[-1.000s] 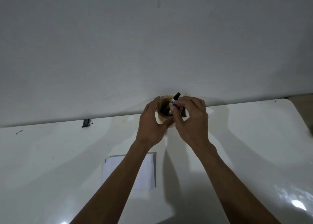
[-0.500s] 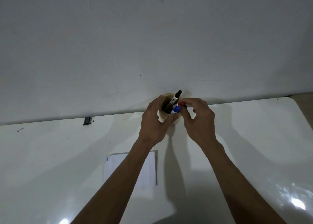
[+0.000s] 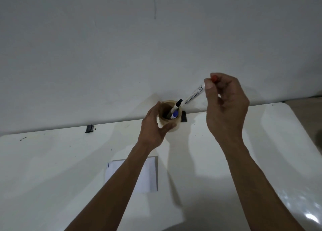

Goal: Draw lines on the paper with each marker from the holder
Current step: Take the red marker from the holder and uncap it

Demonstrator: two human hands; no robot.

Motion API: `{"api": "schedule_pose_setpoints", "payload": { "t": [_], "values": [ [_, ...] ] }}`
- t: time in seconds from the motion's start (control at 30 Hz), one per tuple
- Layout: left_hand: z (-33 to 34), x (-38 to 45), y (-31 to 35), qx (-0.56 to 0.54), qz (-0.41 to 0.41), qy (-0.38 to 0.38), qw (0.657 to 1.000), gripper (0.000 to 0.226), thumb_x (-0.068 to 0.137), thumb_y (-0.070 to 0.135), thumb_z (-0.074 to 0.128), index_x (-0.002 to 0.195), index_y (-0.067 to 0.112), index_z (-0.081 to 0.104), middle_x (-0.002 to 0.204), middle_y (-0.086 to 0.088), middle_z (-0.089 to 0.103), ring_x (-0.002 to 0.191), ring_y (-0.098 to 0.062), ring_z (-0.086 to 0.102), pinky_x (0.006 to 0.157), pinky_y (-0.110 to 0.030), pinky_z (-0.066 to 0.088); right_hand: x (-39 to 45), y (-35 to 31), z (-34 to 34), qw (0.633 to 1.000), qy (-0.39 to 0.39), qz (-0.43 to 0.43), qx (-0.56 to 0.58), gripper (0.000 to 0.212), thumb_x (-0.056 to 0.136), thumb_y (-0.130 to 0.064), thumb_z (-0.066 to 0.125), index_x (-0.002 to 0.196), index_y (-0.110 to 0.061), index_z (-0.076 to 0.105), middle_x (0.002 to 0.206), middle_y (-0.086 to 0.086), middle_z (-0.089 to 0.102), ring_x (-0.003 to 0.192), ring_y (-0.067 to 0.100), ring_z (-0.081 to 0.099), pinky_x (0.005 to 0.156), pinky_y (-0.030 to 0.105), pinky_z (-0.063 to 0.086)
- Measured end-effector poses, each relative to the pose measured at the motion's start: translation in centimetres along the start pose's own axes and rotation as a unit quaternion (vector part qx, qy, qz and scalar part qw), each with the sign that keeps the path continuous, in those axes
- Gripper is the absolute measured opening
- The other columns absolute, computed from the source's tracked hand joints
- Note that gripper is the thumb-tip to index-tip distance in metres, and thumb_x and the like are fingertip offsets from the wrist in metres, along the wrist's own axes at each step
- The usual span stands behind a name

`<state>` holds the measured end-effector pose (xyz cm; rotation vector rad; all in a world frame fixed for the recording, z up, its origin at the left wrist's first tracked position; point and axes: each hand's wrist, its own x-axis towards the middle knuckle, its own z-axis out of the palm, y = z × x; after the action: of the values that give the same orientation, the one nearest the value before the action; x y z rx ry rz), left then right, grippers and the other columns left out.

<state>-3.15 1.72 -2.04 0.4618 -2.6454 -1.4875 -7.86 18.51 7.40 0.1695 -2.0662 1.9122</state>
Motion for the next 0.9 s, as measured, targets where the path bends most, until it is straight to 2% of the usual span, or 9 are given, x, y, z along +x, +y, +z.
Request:
{"api": "schedule_pose_setpoints", "payload": {
  "t": [0.1,0.17,0.23,0.33,0.47,0.63,0.73,0.83,0.9],
  "values": [
    [-0.9,-1.0,-0.7,0.027,-0.025,-0.018,0.999,0.102,0.071,0.035,0.086,0.154,0.021,0.028,0.156,-0.002,0.040,0.137,-0.021,0.046,0.106,-0.051,0.048,-1.0,-1.4,-0.5,0.999,-0.011,-0.018,0.025,0.012,0.104,-0.018,0.057,0.115,-0.022,0.060,0.101,-0.006,0.068,0.093,0.016,0.074,0.082,0.029,0.058],
    [-1.9,-2.5,-0.9,0.033,-0.033,0.003,0.999,0.089,0.078,0.025,0.084,0.152,0.022,0.034,0.153,-0.001,0.043,0.133,-0.018,0.049,0.103,-0.045,0.051,-2.4,-1.8,-0.5,0.999,-0.028,-0.010,0.023,0.014,0.104,-0.020,0.057,0.117,-0.024,0.060,0.101,-0.011,0.065,0.081,0.018,0.075,0.072,0.031,0.059],
    [-3.1,-4.4,-0.7,0.005,-0.043,0.035,0.998,0.069,0.085,0.022,0.078,0.145,0.026,0.044,0.147,0.004,0.049,0.124,-0.011,0.053,0.091,-0.028,0.053,-4.3,-2.0,-0.3,0.998,-0.044,0.028,0.025,0.014,0.101,-0.021,0.064,0.111,-0.029,0.060,0.092,-0.013,0.066,0.068,0.020,0.072,0.064,0.031,0.057],
    [-5.5,-7.5,0.2,-0.046,-0.048,0.066,0.996,0.043,0.091,0.029,0.069,0.133,0.027,0.058,0.133,0.012,0.061,0.116,-0.005,0.060,0.080,-0.014,0.052,-7.9,-1.6,0.5,0.991,-0.079,0.105,0.017,0.014,0.091,-0.023,0.076,0.094,-0.028,0.064,0.084,-0.014,0.071,0.067,0.020,0.071,0.064,0.035,0.055],
    [-8.9,-11.5,1.2,-0.121,-0.028,0.063,0.990,0.027,0.094,0.037,0.064,0.120,0.033,0.068,0.111,0.012,0.074,0.105,-0.007,0.067,0.092,-0.043,0.058,-12.9,-1.6,1.6,0.971,-0.189,0.139,-0.051,0.024,0.082,-0.015,0.084,0.099,-0.026,0.070,0.090,-0.006,0.076,0.070,0.009,0.071,0.066,0.020,0.053],
    [-12.5,-16.6,0.4,-0.158,-0.036,0.058,0.985,0.015,0.090,0.022,0.071,0.104,0.022,0.077,0.092,0.009,0.078,0.091,-0.006,0.072,0.084,-0.034,0.060,-17.9,-3.7,3.5,0.944,-0.284,0.152,-0.076,0.021,0.080,-0.015,0.085,0.095,-0.023,0.073,0.086,-0.009,0.076,0.071,0.009,0.073,0.063,0.015,0.051],
    [-14.3,-19.1,-1.0,-0.183,-0.046,0.070,0.980,0.008,0.092,0.019,0.069,0.091,0.017,0.076,0.084,0.005,0.078,0.082,-0.015,0.072,0.081,-0.036,0.060,-20.1,-4.9,4.3,0.931,-0.325,0.127,-0.106,0.018,0.082,-0.022,0.084,0.096,-0.029,0.074,0.091,-0.016,0.076,0.076,0.008,0.074,0.063,0.015,0.052],
    [-15.4,-21.0,-2.8,-0.242,-0.074,0.108,0.961,0.008,0.094,0.017,0.066,0.096,0.016,0.074,0.081,0.001,0.077,0.076,-0.017,0.069,0.079,-0.037,0.060,-21.7,-5.4,4.1,0.915,-0.362,0.122,-0.133,0.026,0.079,-0.019,0.087,0.096,-0.034,0.074,0.091,-0.023,0.073,0.072,0.005,0.069,0.053,0.015,0.049],
    [-16.2,-22.3,-4.1,-0.264,-0.090,0.131,0.951,0.009,0.094,0.016,0.065,0.098,0.016,0.074,0.079,0.001,0.076,0.073,-0.015,0.065,0.081,-0.039,0.060,-22.7,-5.6,3.8,0.914,-0.362,0.122,-0.135,0.030,0.076,-0.012,0.088,0.094,-0.031,0.074,0.088,-0.019,0.073,0.068,0.005,0.067,0.050,0.016,0.047]
  ]
}}
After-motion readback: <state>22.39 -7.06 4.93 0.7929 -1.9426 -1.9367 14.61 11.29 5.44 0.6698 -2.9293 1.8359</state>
